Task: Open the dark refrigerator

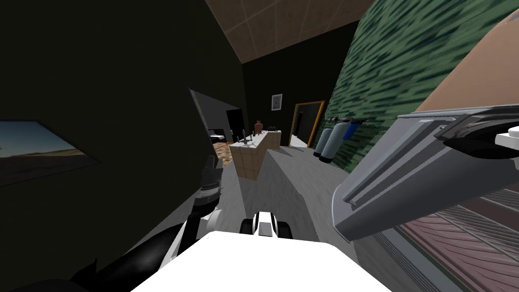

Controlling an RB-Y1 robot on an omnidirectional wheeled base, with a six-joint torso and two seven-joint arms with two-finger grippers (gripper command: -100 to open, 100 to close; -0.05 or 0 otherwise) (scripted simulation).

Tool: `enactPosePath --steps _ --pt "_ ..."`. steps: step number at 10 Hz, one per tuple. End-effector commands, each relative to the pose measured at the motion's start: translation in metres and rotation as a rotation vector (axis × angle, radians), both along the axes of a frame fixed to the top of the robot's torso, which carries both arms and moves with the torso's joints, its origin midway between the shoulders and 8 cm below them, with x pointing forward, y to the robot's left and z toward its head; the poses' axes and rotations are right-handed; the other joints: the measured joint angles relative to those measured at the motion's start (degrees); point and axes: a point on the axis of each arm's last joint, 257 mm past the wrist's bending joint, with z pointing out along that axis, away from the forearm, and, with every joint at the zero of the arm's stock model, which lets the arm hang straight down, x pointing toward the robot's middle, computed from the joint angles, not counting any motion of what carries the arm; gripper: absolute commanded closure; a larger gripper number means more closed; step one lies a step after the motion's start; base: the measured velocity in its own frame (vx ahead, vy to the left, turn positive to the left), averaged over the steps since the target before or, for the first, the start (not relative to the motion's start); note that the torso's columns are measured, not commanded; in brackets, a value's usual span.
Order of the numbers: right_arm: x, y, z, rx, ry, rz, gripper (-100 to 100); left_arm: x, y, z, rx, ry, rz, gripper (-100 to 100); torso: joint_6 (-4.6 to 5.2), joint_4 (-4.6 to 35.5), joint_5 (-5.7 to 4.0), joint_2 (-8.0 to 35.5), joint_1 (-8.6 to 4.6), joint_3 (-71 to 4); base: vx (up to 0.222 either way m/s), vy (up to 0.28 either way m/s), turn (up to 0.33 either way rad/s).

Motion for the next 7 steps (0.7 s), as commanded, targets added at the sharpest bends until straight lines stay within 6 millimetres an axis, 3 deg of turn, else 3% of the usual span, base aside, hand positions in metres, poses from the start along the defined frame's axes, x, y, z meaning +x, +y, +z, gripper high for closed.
enactPosePath --steps 1,2,5,7 --pt "-0.013 -0.014 -0.003 0.0 0.008 -0.042 100 0.0 0.0 0.0 0.0 0.0 0.0 0 -0.08 0.08 -0.05 0.33 -0.11 0.21 0.155 0.143 0.047" --pt "-0.009 -0.009 0.004 -0.003 0.0 -0.028 100 0.0 0.0 0.0 0.0 0.0 0.0 0 0.11 0.1 -0.04 0.22 0.13 0.22 0.098 0.074 -0.008" --pt "-0.036 -0.032 0.002 0.0 0.003 -0.106 100 0.0 0.0 0.0 0.0 0.0 0.0 0 0.18 0.17 0.08 0.14 -0.19 0.06 0.225 0.089 -0.023" --pt "-0.036 -0.032 0.002 0.0 0.003 -0.106 100 0.0 0.0 0.0 0.0 0.0 0.0 0 0.04 0.1 0.15 -0.1 -0.39 -0.17 0.194 0.075 -0.015"
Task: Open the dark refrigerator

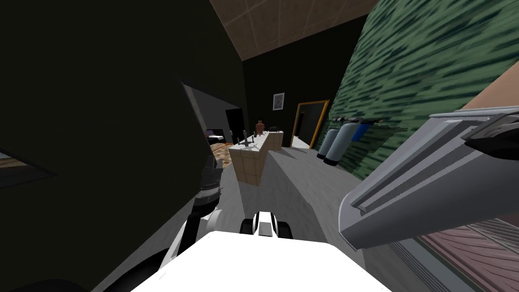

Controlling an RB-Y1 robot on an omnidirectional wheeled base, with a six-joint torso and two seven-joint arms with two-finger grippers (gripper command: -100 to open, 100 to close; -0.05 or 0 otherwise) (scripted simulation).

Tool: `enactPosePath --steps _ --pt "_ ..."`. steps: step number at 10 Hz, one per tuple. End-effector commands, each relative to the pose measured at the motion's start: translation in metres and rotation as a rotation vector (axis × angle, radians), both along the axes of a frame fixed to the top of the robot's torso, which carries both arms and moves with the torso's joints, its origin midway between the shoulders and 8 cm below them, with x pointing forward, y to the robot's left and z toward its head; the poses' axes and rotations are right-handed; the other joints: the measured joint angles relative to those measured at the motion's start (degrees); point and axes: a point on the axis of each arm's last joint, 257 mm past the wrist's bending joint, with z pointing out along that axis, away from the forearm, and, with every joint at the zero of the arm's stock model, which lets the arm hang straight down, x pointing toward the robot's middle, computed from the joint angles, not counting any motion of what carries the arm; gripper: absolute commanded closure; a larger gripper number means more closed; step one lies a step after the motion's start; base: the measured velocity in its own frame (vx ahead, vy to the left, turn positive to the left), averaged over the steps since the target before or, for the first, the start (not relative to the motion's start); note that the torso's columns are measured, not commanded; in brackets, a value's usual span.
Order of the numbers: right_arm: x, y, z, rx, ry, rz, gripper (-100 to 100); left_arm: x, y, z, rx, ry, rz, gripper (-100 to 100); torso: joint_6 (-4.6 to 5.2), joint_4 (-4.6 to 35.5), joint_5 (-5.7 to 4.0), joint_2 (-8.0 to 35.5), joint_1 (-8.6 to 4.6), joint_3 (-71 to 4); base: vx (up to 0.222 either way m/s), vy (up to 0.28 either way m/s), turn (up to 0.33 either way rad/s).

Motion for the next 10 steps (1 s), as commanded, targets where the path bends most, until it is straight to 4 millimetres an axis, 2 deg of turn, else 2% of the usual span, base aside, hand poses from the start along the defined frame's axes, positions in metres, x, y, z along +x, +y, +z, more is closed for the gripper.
enactPosePath --steps 1,2,3,4,5,7,8,9,10 --pt "-0.017 -0.011 0.003 -0.003 -0.009 -0.048 100 0.0 0.0 0.0 0.0 0.0 0.0 0 0.01 0.09 -0.07 0.36 -0.14 0.22 0.191 0.049 0.031" --pt "-0.03 -0.021 0.001 -0.001 -0.007 -0.084 100 0.0 0.0 0.0 0.0 0.0 0.0 0 0.27 0.16 -0.11 0.27 -0.25 0.23 0.326 0.192 -0.027" --pt "-0.03 -0.021 0.001 -0.001 -0.007 -0.084 100 0.0 0.0 0.0 0.0 0.0 0.0 0 0.3 0.0 -0.19 0.02 0.2 0.14 0.317 0.143 -0.087" --pt "-0.03 -0.021 0.001 -0.001 -0.007 -0.084 100 0.0 0.0 0.0 0.0 0.0 0.0 0 0.07 -0.02 -0.14 0.08 0.12 0.14 0.182 0.029 -0.013" --pt "-0.043 -0.031 0.0 0.0 -0.005 -0.121 100 0.0 0.0 0.0 0.0 0.0 0.0 0 -0.02 0.08 -0.15 0.43 -0.21 0.29 0.197 0.043 0.036" --pt "-0.043 -0.031 0.0 0.0 -0.005 -0.121 100 0.0 0.0 0.0 0.0 0.0 0.0 0 0.19 0.14 -0.16 0.38 -0.49 0.22 0.148 0.049 -0.02" --pt "-0.057 -0.039 -0.001 0.001 -0.003 -0.157 100 0.0 0.0 0.0 0.0 0.0 0.0 0 0.13 0.1 -0.17 0.49 -0.43 0.29 0.203 0.069 -0.009" --pt "-0.057 -0.039 -0.001 0.001 -0.003 -0.157 100 0.0 0.0 0.0 0.0 0.0 0.0 0 0.2 0.07 -0.18 0.09 -0.36 0.11 0.214 0.081 -0.03" --pt "-0.071 -0.048 -0.002 0.001 -0.002 -0.193 100 0.0 0.0 0.0 0.0 0.0 0.0 0 0.12 -0.01 -0.16 0.03 -0.24 0.04 0.279 0.133 -0.024"
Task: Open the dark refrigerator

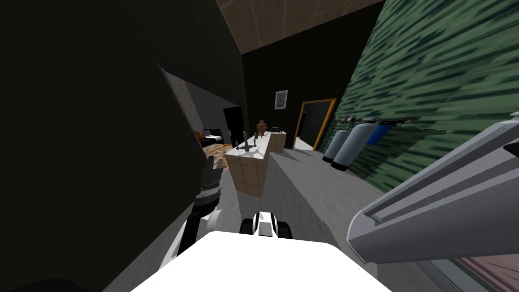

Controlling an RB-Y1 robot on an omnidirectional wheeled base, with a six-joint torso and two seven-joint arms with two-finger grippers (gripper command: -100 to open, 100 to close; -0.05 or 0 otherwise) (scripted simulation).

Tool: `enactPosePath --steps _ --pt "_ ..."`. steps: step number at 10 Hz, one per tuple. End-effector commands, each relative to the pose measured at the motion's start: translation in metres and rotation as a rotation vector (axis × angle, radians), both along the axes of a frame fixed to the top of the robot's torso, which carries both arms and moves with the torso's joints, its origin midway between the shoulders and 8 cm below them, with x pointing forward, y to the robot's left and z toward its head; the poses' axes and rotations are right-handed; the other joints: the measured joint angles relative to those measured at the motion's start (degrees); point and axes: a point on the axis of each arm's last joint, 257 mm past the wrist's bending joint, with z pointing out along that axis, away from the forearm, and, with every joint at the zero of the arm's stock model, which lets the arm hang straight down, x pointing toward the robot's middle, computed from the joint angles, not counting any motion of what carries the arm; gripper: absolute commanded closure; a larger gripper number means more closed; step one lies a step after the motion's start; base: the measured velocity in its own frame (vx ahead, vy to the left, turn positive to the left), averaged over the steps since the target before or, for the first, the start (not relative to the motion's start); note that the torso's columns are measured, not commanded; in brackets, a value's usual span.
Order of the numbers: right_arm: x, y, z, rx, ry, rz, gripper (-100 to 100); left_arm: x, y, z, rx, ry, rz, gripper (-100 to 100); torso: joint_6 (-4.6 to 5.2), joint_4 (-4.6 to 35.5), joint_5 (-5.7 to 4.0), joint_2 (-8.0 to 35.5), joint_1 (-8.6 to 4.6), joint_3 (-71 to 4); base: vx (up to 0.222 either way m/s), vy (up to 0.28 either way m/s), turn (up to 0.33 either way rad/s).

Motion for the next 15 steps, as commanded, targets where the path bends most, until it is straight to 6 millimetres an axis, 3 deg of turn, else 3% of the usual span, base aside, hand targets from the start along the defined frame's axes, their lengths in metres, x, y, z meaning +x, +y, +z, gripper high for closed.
enactPosePath --steps 1,2,3,7,15 --pt "-0.019 -0.011 0.003 -0.005 -0.006 -0.048 100 0.0 0.0 0.0 0.0 0.0 0.0 0 -0.01 -0.08 -0.08 -0.17 0.28 -0.02 0.28 0.078 -0.04" --pt "-0.033 -0.019 0.003 -0.005 -0.004 -0.084 100 0.0 0.0 0.0 0.0 0.0 0.0 0 -0.11 -0.08 -0.05 -0.03 0.2 0.03 0.288 0.102 -0.003" --pt "-0.022 -0.012 0.016 -0.002 -0.013 -0.049 -100 0.0 0.0 0.0 0.0 0.0 0.0 0 -0.03 -0.02 -0.09 0.06 0.24 0.12 0.174 0.066 -0.097" --pt "-0.016 -0.002 0.043 -0.006 -0.014 -0.018 -100 0.0 0.0 0.0 0.0 0.0 0.0 0 0.46 0.58 0.46 1.08 0.22 0.64 0.029 0.013 -0.081" --pt "-0.015 0.001 0.049 -0.008 -0.014 -0.01 -100 0.0 0.0 0.0 0.0 0.0 0.0 0 -0.09 0.22 0.32 0.31 0.39 0.18 0.011 -0.004 -0.017"
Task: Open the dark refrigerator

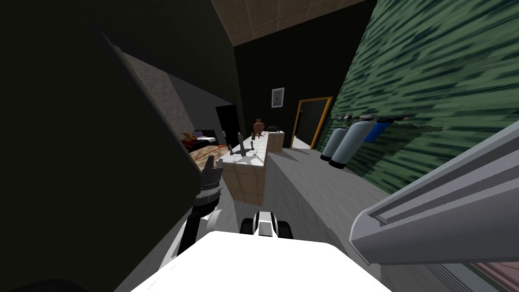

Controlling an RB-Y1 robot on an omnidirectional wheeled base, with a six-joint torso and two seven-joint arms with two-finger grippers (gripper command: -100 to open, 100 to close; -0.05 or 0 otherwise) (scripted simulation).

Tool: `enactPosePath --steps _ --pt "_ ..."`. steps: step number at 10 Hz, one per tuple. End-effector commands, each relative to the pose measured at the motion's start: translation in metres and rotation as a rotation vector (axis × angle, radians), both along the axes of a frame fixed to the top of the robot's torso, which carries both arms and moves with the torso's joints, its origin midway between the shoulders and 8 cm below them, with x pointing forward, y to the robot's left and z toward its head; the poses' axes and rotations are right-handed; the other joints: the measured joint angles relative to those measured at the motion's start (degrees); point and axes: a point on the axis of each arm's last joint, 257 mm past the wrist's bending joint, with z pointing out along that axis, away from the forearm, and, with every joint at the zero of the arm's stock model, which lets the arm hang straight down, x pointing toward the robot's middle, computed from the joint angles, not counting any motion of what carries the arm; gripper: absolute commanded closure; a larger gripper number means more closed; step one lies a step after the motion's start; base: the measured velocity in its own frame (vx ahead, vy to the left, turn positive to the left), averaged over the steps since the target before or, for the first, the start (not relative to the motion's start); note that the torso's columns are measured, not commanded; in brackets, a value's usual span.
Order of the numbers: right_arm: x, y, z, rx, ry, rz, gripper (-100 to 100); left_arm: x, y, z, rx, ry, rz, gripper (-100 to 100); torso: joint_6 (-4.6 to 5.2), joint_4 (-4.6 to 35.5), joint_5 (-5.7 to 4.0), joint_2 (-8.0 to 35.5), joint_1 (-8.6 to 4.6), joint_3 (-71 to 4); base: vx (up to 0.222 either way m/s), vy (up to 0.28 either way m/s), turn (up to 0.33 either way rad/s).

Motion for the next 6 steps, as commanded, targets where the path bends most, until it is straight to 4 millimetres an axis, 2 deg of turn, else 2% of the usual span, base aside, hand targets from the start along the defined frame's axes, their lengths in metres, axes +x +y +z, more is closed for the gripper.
enactPosePath --steps 1,3,4,6 --pt "-0.001 0.001 0.009 -0.015 0.002 -0.003 -100 0.0 0.0 0.0 0.0 0.0 0.0 0 -0.05 0.06 0.0 0.09 -0.05 0.07 0.0 0.0 0.0" --pt "-0.001 0.001 0.009 -0.006 -0.015 -0.001 -100 0.0 0.0 0.0 0.0 0.0 0.0 0 0.02 0.05 -0.02 0.09 0.0 0.09 0.0 0.0 0.0" --pt "0.002 0.007 0.022 -0.009 -0.015 0.015 -100 0.0 0.0 0.0 0.0 0.0 0.0 0 0.03 0.04 0.0 0.11 0.0 0.09 0.041 0.015 -0.105" --pt "0.002 0.006 0.014 -0.03 0.046 0.008 -100 0.0 0.0 0.0 0.0 0.0 0.0 0 -0.04 0.07 0.18 0.01 0.0 -0.04 0.041 0.009 -0.032"
